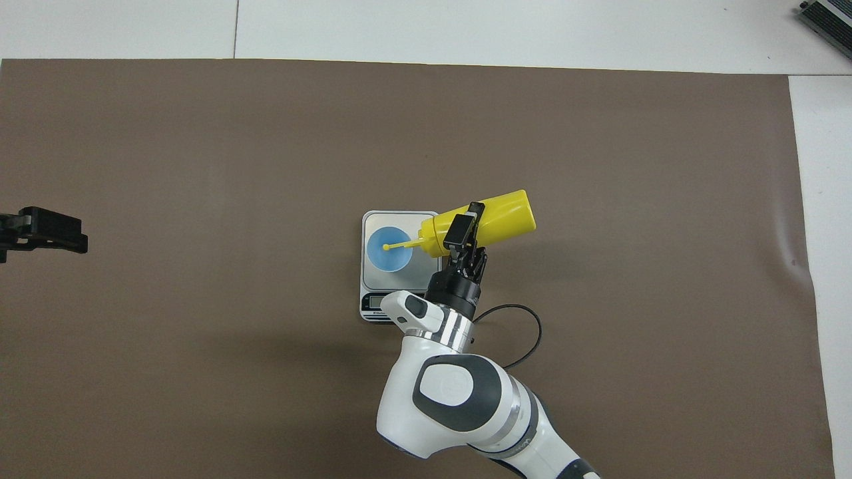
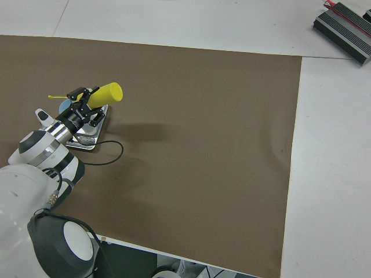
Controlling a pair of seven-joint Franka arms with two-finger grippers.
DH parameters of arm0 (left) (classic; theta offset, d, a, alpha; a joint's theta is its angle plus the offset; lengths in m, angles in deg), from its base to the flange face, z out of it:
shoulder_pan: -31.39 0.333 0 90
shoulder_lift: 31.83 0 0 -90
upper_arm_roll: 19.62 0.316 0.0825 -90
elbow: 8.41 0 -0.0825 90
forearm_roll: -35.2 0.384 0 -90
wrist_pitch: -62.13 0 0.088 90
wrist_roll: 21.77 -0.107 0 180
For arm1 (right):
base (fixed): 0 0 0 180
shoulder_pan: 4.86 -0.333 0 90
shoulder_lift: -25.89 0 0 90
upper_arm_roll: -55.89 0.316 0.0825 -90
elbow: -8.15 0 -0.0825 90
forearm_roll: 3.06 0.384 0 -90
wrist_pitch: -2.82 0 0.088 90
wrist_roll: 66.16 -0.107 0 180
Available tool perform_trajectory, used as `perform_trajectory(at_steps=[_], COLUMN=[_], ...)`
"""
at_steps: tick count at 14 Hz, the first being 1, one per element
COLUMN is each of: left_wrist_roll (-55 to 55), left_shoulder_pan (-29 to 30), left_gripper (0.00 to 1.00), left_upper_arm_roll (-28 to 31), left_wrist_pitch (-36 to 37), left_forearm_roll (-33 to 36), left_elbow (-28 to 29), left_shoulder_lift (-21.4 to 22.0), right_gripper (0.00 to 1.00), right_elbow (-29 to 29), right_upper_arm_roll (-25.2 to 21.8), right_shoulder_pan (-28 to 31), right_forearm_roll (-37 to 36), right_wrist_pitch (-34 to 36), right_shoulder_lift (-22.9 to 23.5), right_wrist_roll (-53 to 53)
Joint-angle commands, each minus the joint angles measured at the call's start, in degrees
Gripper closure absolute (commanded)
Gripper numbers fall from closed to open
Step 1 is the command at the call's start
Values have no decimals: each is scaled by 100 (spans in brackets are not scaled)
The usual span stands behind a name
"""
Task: Pour seasoning into cup on scale with both arms
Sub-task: 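Tilt the yellow bottle nozzle down into the blue cup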
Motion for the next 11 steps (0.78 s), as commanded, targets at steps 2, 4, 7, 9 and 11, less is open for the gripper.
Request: perform_trajectory(at_steps=[2,4,7,9,11], left_wrist_roll=[-8,-8,-8,-8,-8], left_shoulder_pan=[30,30,30,30,30], left_gripper=[0,0,0,0,0], left_upper_arm_roll=[2,2,2,2,2], left_wrist_pitch=[-21,-21,-21,-21,-21], left_forearm_roll=[-87,-87,-87,-87,-87], left_elbow=[109,109,109,109,109], left_shoulder_lift=[118,118,118,118,118], right_gripper=[80,80,81,81,82], right_elbow=[-56,-109,-197,-206,-197], right_upper_arm_roll=[34,52,43,43,34], right_shoulder_pan=[11,29,291,660,976], right_forearm_roll=[-160,41,638,1025,1612], right_wrist_pitch=[136,31,-660,-1215,-1821], right_shoulder_lift=[-4,-30,-319,-557,-715], right_wrist_roll=[-393,-501,-256,69,228])
